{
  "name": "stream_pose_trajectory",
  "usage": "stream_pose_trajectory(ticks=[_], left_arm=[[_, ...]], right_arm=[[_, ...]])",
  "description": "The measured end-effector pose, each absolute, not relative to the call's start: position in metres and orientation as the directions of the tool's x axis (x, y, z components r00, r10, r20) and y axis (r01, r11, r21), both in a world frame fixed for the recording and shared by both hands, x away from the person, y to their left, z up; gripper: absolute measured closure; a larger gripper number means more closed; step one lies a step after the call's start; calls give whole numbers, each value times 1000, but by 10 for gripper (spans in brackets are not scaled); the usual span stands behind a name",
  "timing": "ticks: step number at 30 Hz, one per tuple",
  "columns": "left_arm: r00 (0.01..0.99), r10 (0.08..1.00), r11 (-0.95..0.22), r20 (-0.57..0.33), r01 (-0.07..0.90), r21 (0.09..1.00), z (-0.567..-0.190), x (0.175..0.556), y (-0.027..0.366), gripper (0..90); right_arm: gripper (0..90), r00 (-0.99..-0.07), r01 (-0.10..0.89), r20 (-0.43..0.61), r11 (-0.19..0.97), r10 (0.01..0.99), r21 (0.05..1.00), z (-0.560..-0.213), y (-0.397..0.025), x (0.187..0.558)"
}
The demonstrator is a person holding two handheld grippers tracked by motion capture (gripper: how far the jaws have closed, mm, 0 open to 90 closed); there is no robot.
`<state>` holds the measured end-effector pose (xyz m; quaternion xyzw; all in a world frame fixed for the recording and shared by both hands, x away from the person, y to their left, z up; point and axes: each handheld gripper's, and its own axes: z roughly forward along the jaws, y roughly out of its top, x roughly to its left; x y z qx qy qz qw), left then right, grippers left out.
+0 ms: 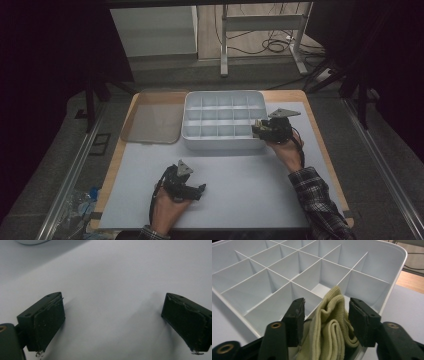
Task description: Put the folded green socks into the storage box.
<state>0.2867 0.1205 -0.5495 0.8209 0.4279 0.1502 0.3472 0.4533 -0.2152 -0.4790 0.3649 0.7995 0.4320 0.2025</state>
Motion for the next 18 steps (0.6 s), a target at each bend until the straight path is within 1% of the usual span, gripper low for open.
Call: stream_pose_trajectory(ticks=[6, 18], left_arm=[[589, 807, -393, -51, 598, 698, -550, 287, 120, 46], [589, 807, -393, -51, 598, 698, -550, 287, 121, 46]], right_arm=[[389, -662, 414, -3, 368, 750, 832, -474, -214, 452], [307, -667, 426, 5, 375, 745, 824, -464, -214, 445]])
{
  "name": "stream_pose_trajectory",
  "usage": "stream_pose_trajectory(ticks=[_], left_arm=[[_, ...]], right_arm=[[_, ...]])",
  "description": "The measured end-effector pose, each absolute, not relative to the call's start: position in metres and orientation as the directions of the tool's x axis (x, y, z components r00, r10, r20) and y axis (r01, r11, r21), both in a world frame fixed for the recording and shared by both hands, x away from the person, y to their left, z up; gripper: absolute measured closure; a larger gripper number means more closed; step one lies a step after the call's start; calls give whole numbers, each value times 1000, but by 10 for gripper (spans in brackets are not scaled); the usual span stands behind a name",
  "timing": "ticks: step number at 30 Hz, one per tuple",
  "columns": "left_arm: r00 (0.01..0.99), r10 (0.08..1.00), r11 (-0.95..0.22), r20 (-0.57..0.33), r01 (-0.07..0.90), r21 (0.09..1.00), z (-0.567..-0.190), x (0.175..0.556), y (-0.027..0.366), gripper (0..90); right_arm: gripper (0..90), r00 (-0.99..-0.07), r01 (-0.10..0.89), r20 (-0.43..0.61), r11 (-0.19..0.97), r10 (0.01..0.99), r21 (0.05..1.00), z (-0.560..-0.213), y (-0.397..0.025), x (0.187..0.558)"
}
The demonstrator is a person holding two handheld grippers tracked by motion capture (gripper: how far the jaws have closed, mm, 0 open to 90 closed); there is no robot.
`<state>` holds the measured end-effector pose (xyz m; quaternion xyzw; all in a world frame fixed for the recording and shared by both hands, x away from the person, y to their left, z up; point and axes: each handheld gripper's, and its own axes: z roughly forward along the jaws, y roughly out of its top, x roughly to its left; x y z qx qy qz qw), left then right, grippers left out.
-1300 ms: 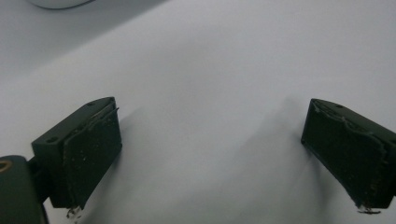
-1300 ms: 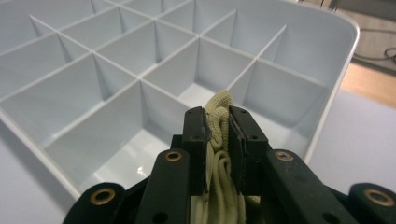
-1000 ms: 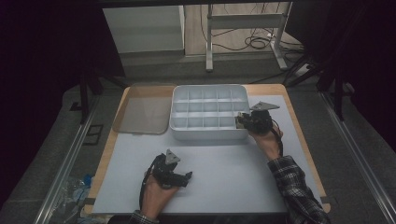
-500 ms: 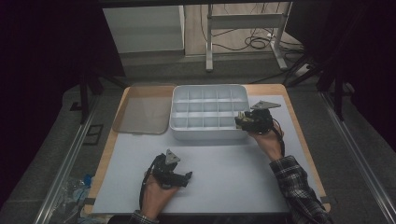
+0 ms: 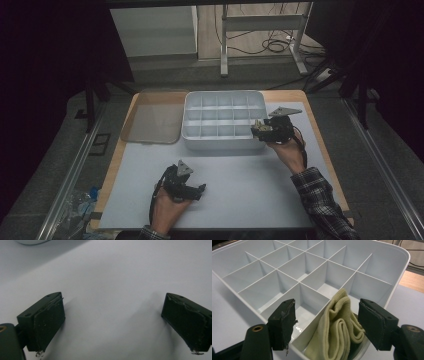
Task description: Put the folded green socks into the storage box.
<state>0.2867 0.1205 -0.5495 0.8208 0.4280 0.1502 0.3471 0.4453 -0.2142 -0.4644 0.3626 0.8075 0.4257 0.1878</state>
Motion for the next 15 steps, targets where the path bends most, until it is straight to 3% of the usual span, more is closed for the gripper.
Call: stream_pose_trajectory(ticks=[15], left_arm=[[589, 807, -393, -51, 598, 698, -550, 287, 121, 46]], right_arm=[[210, -699, 429, 13, 405, 715, 807, -462, -211, 433]])
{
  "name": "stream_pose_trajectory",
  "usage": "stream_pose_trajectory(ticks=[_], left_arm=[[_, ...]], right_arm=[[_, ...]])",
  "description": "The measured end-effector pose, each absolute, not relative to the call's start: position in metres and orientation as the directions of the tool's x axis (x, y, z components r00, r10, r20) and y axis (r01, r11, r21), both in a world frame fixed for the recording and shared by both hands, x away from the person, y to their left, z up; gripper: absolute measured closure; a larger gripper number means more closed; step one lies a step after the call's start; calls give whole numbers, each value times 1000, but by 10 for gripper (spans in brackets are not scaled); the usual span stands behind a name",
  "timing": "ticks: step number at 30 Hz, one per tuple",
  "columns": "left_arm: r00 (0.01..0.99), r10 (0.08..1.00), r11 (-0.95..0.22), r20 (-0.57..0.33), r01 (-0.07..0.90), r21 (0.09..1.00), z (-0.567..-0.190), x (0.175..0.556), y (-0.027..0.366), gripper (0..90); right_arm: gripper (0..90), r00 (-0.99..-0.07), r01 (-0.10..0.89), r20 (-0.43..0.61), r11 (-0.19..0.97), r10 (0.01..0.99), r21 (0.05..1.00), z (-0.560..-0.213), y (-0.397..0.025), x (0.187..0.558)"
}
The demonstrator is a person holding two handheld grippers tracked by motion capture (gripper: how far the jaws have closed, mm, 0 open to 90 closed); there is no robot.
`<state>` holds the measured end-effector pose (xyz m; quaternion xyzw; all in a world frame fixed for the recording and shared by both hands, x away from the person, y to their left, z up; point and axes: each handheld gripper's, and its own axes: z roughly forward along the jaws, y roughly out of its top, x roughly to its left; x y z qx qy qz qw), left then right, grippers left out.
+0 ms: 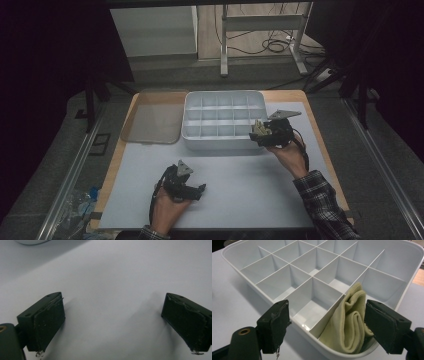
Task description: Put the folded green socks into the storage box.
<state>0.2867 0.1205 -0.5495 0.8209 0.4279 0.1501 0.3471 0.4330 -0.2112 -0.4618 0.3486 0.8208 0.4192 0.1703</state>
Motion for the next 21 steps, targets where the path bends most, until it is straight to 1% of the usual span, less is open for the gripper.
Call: stream_pose_trajectory(ticks=[12, 21], left_arm=[[589, 807, -393, -50, 598, 699, -550, 287, 121, 46], [589, 807, -393, -50, 598, 699, -550, 287, 121, 46]], right_arm=[[153, -724, 433, 28, 422, 689, 797, -460, -211, 421], [114, -742, 420, 11, 451, 671, 788, -460, -207, 408]])
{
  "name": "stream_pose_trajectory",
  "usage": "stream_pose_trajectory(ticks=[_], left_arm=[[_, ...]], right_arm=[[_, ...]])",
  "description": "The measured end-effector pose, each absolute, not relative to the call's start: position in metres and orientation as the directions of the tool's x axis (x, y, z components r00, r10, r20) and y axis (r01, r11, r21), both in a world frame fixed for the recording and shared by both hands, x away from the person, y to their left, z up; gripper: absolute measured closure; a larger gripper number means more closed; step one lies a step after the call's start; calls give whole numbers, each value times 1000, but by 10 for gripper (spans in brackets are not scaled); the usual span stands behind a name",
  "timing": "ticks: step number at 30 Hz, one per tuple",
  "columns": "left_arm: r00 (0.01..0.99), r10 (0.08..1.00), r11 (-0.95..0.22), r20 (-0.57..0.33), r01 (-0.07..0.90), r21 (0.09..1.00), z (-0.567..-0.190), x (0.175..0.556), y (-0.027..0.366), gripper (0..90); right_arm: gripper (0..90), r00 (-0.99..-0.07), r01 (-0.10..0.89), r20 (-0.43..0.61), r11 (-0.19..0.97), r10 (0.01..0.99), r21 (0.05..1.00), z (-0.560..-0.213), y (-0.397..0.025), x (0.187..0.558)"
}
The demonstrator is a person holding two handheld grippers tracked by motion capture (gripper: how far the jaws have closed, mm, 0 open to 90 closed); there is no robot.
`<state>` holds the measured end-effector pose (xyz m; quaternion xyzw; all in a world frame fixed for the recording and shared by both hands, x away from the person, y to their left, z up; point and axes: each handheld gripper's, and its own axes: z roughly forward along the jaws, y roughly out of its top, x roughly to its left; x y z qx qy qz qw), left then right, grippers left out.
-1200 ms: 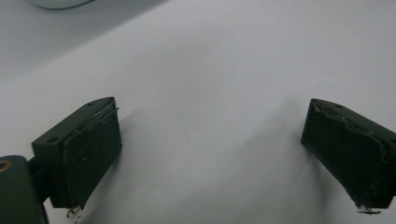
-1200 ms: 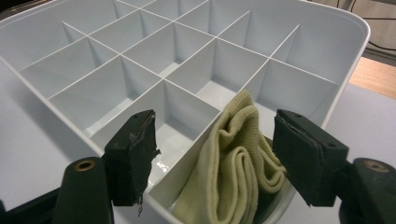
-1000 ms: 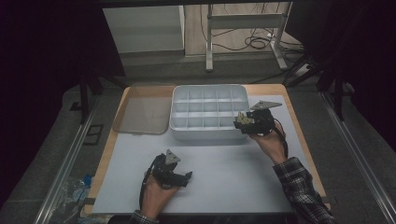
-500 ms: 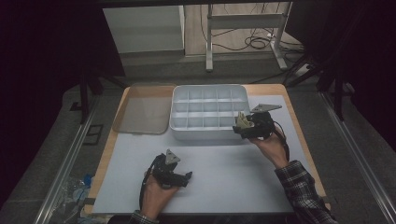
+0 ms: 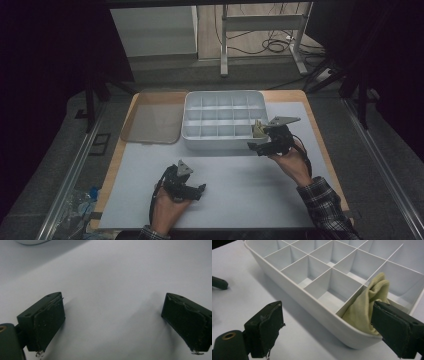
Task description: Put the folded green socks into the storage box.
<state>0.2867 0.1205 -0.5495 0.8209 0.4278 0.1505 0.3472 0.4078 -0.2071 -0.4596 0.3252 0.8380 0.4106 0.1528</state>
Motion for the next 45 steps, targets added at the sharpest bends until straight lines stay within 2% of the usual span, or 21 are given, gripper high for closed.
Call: stream_pose_trajectory(ticks=[28, 45], left_arm=[[590, 806, -395, -47, 596, 699, -549, 287, 121, 46], [587, 808, -390, -51, 598, 700, -550, 287, 120, 46]], right_arm=[[76, -771, 379, -33, 500, 636, 779, -463, -219, 360], [43, -802, 336, -93, 574, 591, 747, -481, -218, 331]])
